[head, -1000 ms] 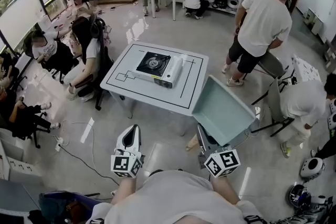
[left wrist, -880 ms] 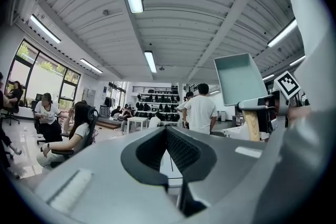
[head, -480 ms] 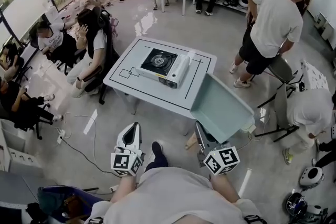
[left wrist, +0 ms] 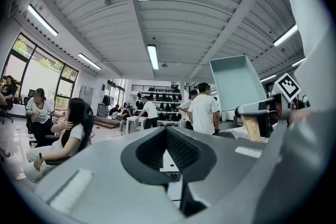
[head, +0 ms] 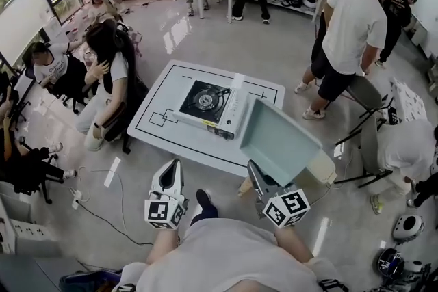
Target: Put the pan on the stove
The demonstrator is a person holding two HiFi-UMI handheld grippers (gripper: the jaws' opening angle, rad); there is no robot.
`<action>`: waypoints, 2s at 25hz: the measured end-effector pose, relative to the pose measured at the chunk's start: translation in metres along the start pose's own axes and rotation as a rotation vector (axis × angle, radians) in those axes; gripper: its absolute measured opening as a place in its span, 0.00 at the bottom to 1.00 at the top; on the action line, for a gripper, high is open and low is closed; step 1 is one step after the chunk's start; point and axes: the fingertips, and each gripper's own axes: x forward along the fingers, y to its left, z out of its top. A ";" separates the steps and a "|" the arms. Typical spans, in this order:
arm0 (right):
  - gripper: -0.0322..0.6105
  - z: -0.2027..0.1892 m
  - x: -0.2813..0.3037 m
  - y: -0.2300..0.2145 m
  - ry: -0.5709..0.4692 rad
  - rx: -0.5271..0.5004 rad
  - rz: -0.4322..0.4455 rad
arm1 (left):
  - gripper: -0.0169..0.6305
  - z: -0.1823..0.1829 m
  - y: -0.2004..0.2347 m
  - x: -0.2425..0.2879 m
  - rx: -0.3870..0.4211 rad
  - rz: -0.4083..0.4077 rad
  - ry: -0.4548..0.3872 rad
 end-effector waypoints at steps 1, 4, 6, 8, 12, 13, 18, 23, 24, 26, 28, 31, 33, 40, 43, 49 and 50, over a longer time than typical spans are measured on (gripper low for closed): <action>0.24 0.002 0.016 -0.002 -0.001 -0.001 -0.005 | 0.04 0.003 0.013 0.013 0.004 -0.009 -0.002; 0.24 0.006 0.066 -0.005 -0.003 -0.016 -0.020 | 0.04 0.010 0.056 0.048 0.022 -0.034 -0.012; 0.24 0.006 0.097 -0.007 -0.008 -0.021 -0.033 | 0.04 0.013 0.085 0.070 0.034 -0.054 -0.020; 0.24 0.005 0.126 -0.007 -0.017 -0.017 -0.043 | 0.04 0.014 0.112 0.089 0.040 -0.066 -0.026; 0.24 0.006 0.172 -0.006 -0.018 -0.004 -0.042 | 0.04 0.016 0.148 0.118 0.037 -0.070 -0.026; 0.24 0.007 0.180 -0.007 -0.015 -0.004 -0.040 | 0.04 0.016 0.154 0.123 0.034 -0.071 -0.026; 0.24 0.010 0.212 -0.009 -0.003 -0.004 -0.019 | 0.04 0.013 0.172 0.139 0.017 -0.064 -0.017; 0.24 0.009 0.232 -0.019 0.018 0.034 0.010 | 0.04 0.007 0.181 0.149 -0.009 -0.036 0.003; 0.24 0.008 0.235 -0.022 0.026 0.043 0.018 | 0.04 0.007 0.181 0.151 -0.014 -0.030 0.006; 0.24 0.007 0.240 -0.027 0.042 0.064 0.032 | 0.04 0.006 0.181 0.154 -0.018 -0.021 0.010; 0.24 0.005 0.246 -0.032 0.058 0.091 0.051 | 0.04 0.005 0.182 0.159 -0.018 -0.016 0.011; 0.24 -0.002 0.256 -0.039 0.088 0.147 0.090 | 0.04 0.004 0.180 0.166 -0.040 -0.005 0.012; 0.24 -0.009 0.262 -0.043 0.117 0.195 0.117 | 0.04 0.004 0.179 0.169 -0.058 0.000 0.015; 0.24 -0.061 0.306 -0.060 0.256 0.427 0.210 | 0.04 -0.011 0.179 0.182 -0.081 0.016 0.057; 0.24 -0.092 0.324 -0.064 0.319 0.525 0.228 | 0.04 -0.017 0.184 0.183 -0.103 0.028 0.079; 0.24 -0.152 0.355 -0.071 0.421 0.731 0.234 | 0.04 -0.025 0.191 0.188 -0.111 0.042 0.103; 0.24 -0.160 0.360 -0.071 0.433 0.769 0.237 | 0.04 -0.026 0.191 0.188 -0.112 0.043 0.108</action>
